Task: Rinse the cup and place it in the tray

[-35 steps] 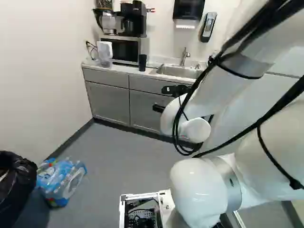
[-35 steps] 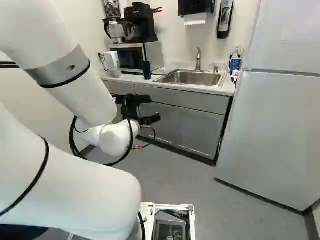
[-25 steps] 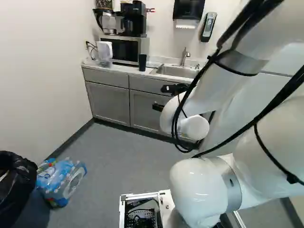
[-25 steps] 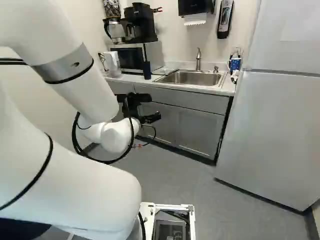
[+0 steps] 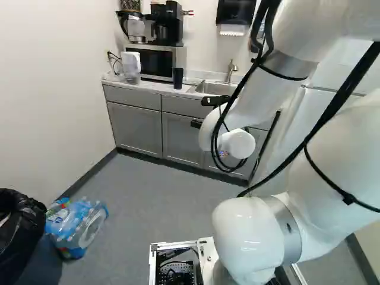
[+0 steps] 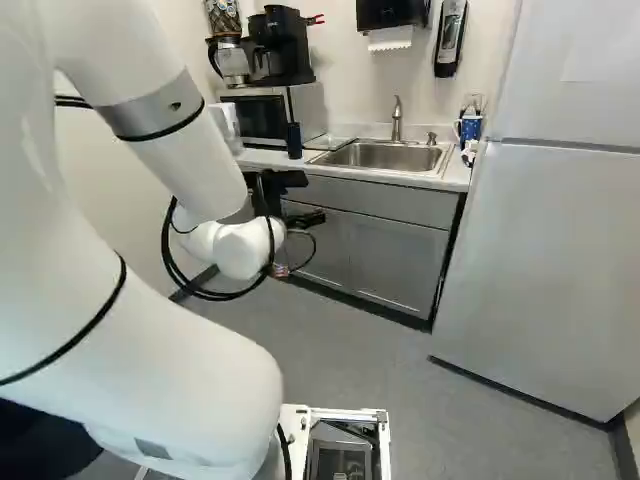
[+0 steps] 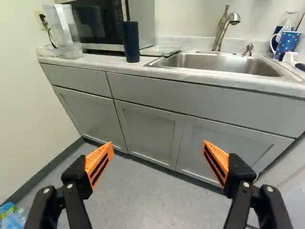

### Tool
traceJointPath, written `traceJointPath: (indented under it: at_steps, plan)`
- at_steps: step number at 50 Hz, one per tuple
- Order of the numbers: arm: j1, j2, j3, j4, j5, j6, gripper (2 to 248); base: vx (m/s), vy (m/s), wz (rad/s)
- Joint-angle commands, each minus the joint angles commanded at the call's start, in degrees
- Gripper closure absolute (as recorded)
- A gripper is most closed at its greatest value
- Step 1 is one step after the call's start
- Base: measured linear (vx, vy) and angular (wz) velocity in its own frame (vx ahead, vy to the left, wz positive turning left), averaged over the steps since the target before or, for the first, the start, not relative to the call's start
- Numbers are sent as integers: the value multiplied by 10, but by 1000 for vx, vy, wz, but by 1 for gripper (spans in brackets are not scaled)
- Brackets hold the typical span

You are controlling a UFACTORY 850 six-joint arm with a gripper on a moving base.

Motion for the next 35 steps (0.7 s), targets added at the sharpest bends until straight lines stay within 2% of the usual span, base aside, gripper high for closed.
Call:
traceJointPath:
  at_steps: [35]
  plan:
    - [-6,-52,-99,0,-2,0,3,0,0,0]
